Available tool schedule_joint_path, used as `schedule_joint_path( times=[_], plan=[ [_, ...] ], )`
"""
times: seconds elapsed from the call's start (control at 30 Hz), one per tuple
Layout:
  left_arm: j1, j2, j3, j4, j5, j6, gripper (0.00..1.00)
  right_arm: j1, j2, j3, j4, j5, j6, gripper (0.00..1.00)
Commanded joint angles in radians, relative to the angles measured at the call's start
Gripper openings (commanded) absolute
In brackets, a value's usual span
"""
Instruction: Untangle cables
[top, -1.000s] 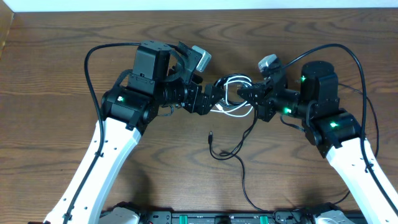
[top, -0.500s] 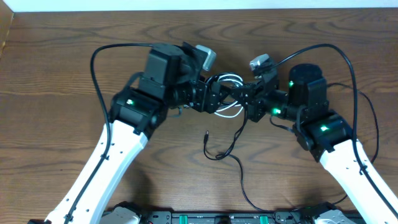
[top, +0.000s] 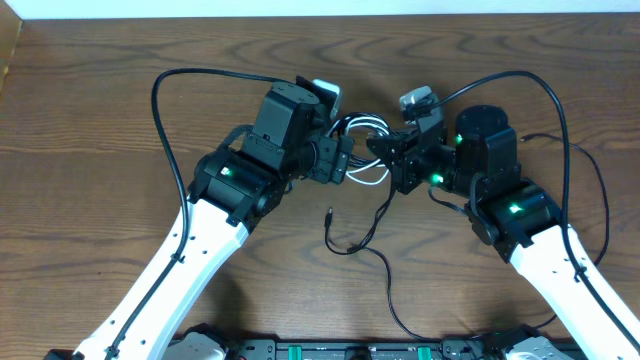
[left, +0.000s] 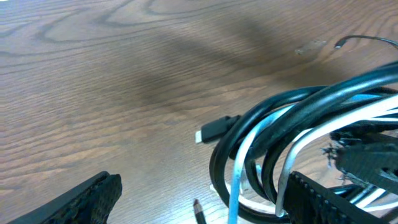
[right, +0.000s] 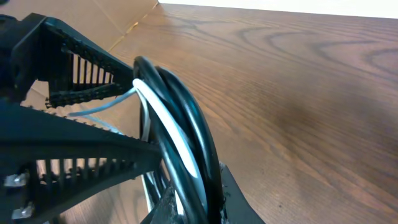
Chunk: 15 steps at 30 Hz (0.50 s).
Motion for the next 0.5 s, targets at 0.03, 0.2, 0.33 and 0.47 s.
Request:
schedule_joint_path(
  times=[0.03, 0.2, 0.33, 0.47],
  plan=[
    [0.006, 0.027, 0.007, -0.013, -0.084, -0.006, 0.84, -0.002, -0.004, 0.005, 0.009, 0.000, 0.018, 0.01],
    [0.006, 0.080, 0.007, -0.006, -0.084, -0.006, 0.84, -0.002, -0.004, 0.005, -0.003, -0.021, 0.018, 0.01],
    [0.006, 0.106, 0.007, 0.024, -0.082, -0.005, 0.64, -0.002, -0.004, 0.005, -0.010, -0.021, 0.018, 0.01],
    [0.006, 0.107, 0.007, 0.051, -0.070, 0.003, 0.47, -0.002, -0.004, 0.005, -0.010, -0.020, 0.017, 0.01]
  ],
)
